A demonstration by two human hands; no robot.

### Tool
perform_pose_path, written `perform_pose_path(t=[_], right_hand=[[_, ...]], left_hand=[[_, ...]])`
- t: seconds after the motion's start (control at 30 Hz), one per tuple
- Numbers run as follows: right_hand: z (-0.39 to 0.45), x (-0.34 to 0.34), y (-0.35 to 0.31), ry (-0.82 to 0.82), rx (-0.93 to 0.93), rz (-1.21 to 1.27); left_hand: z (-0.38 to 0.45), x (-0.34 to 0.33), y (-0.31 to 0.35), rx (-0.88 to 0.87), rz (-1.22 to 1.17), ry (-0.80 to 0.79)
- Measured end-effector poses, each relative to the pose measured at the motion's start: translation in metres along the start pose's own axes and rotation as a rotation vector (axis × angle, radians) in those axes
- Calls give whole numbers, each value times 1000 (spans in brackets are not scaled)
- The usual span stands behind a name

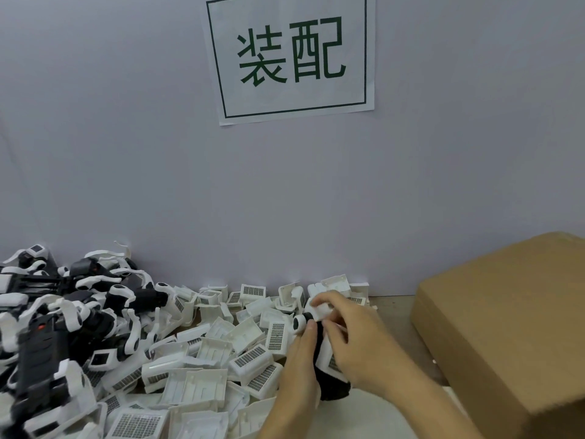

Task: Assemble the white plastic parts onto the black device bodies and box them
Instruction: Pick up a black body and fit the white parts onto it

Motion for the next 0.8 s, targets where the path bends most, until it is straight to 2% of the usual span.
perform_pose_path(t=[0.1,0.17,0.23,0.37,0.47,0.6,0.8], right_hand=[[-5,-13,-2,167,185,-4],[-9,-20,-3,201,239,-5],[-13,-24,-2,213,243,-17],[-15,-21,0,260,222,-233],[-14,-11,8,347,146,-218],[-13,-4,26,432,8,49],[-13,-13,50,355,-232,622]], left_hand=[[-1,2,6,-70,-29,-39],[-3,0,7,-107,16,-63],[-9,-6,10,-120,52,-86],[-16,-17,18,-122,14,-154],[-17,-20,17,-82,64,-178],[-17,-19,12,-23,141,-170],[-11,-8,8,-30,265,-53]])
Point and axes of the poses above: each hand's wrist, its own z-axis towards the middle knuckle, its own x-axis out of the back of the hand, y = z × x, the point moved 7 cm from there along z, towards the middle knuckle, and after that the axes turned 15 degrees about z, right-handed, at the moved point
